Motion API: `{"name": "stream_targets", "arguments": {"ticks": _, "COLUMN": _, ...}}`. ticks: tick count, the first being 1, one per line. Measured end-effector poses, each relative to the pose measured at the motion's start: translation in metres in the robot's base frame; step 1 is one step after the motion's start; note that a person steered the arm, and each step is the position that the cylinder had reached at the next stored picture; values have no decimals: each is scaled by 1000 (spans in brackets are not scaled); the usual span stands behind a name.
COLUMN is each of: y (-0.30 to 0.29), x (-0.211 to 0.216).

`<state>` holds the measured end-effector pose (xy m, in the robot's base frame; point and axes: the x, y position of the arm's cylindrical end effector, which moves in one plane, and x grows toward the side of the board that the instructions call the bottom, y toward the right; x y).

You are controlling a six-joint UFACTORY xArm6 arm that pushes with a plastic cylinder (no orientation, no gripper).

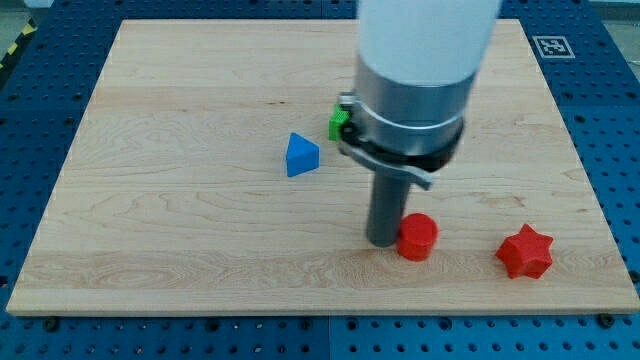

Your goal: Push the blue triangle to the top of the red circle

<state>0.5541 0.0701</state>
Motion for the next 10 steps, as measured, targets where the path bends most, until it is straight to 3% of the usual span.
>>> {"name": "stream_targets", "arguments": {"ticks": 2, "y": 66, "x": 8}}
{"name": "stream_targets", "arguments": {"ticks": 3, "y": 48, "x": 13}}
{"name": "stream_targets", "arguments": {"ticks": 5, "y": -61, "x": -4}}
{"name": "stream_targets", "arguments": {"ticks": 6, "y": -122, "x": -45}}
{"name": "stream_targets", "arguments": {"ticks": 7, "y": -143, "x": -101}}
{"name": "stream_targets", "arguments": {"ticks": 10, "y": -80, "x": -105}}
